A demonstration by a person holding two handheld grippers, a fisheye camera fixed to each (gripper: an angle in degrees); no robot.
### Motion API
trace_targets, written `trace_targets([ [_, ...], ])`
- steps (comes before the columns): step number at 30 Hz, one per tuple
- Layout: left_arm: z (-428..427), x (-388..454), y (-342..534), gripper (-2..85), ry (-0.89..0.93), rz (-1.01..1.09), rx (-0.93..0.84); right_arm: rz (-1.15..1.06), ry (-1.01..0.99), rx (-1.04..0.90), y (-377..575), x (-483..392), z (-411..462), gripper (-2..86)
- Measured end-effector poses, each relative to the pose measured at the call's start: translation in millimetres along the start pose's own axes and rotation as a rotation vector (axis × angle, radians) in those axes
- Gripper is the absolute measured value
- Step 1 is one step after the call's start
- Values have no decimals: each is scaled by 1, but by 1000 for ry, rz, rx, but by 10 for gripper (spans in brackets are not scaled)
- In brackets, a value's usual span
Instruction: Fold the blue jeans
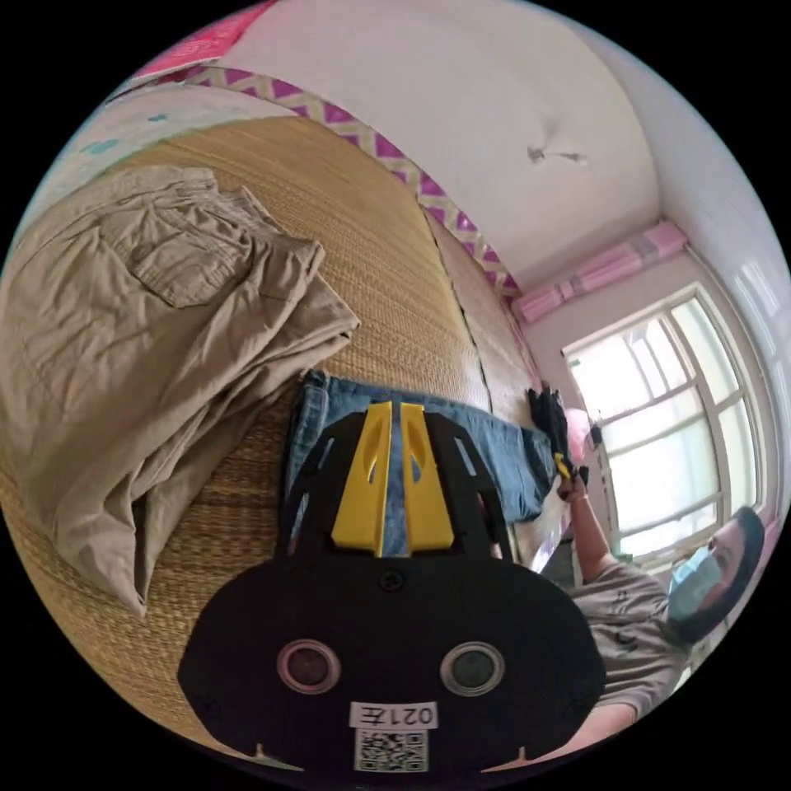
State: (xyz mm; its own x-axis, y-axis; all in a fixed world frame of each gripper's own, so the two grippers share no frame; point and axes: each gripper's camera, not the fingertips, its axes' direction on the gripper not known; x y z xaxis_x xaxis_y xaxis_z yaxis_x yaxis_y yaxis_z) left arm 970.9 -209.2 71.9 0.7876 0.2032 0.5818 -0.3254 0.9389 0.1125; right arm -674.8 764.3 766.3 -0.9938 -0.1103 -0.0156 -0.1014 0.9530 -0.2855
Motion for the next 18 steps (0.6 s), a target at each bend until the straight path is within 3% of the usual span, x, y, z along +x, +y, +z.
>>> trace_targets([
  [3, 11, 44, 18, 3, -122, 177, -60, -132, -47, -44, 18, -43, 12, -6],
  [6, 15, 95, 56, 0, -244, 387, -34, -384, 5, -117, 49, -115, 34, -5],
  [8, 34, 114, 73, -2, -259, 474, -107, -592, 95, -154, 83, -175, 57, -4],
  [10, 64, 118, 74, -6, -371, 471, -188, -671, 171, -188, 99, -204, 81, -1],
  [14, 51, 93, 36, -9, -312, 327, -149, -677, 390, -369, 97, -212, 159, -3],
  [18, 20, 58, 14, -9, -232, 240, -156, -566, 357, -388, 74, -201, 166, -6],
])
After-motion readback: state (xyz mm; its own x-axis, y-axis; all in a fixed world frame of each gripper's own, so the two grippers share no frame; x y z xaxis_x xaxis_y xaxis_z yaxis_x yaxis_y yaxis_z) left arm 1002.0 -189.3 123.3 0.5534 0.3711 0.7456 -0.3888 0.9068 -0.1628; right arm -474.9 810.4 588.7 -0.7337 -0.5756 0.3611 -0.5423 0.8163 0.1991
